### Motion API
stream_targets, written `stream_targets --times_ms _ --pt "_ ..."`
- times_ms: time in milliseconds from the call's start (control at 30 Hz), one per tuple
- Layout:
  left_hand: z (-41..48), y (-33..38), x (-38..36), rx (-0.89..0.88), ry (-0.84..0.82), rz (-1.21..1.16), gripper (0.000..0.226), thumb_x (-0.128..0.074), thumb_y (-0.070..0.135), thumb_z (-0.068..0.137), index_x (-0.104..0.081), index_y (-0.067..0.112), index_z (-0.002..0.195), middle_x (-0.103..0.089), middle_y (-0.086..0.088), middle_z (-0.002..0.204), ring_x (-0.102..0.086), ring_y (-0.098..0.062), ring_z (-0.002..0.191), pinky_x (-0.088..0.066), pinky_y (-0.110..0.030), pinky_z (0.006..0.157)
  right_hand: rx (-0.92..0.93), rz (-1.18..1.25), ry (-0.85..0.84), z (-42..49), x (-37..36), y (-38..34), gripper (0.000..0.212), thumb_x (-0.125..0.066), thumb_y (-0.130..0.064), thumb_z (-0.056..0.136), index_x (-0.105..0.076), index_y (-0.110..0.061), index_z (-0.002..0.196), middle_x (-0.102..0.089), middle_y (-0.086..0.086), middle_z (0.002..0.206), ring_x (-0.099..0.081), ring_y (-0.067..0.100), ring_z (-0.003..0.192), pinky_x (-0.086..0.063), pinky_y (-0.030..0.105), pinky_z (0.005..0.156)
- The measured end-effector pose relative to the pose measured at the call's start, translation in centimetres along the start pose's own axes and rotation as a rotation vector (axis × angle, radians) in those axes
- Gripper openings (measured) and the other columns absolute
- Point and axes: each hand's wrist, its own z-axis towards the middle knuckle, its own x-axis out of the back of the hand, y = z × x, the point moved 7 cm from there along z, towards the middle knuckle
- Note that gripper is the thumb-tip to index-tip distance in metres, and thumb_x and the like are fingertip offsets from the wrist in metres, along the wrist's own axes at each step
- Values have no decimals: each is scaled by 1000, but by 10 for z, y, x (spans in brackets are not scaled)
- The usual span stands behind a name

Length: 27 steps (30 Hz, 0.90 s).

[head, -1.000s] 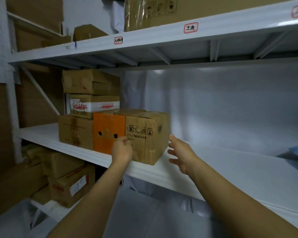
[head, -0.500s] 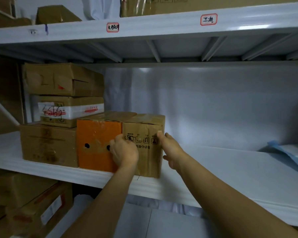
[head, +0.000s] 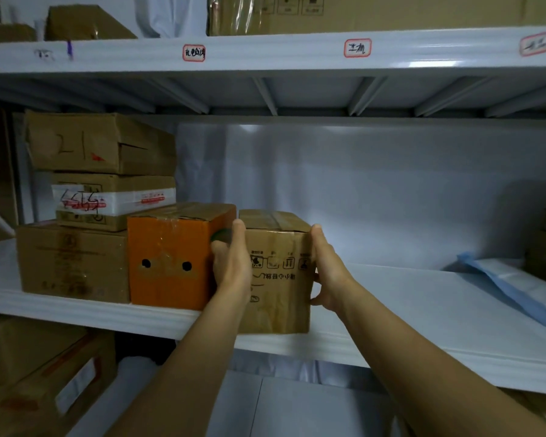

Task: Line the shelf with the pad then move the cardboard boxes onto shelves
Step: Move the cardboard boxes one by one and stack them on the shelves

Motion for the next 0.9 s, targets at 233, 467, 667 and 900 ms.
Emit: stream_targets --times_ms 233,467,667,900 --pt "-38 -11 2 128 -205 -123 68 -63 71 58 -69 18 99 -72 -11 102 -69 -33 92 -56 -53 82 -11 21 15 -35 26 4 65 -32 -72 86 -40 -25 130 -49 0 114 -47 26 108 -38 65 85" --pt "-103 -23 27 101 -263 -213 46 -61 31 72 -55 10 113 -62 -15 102 -62 -29 88 -52 -41 69 -39 89 -32 -91 51 34 11 -46 -26 85 -55 -23 90 -55 -4 92 -50 19 90 -37 52 79" --pt "-156 -48 41 129 -278 -168 43 -70 27 80 -55 11 117 -65 -10 111 -62 -23 99 -50 -35 66 -35 165 -28 -139 69 65 46 -67 -24 82 -40 -23 118 -58 1 101 -60 21 84 -51 39 60" --pt "-197 -116 73 283 -404 31 20 -62 6 83 -61 13 102 -63 -4 101 -57 -20 100 -51 -45 74 -138 -4 -83 -181 97 130 67 -77 -10 72 -36 -26 123 -53 -7 109 -56 19 90 -50 37 64"
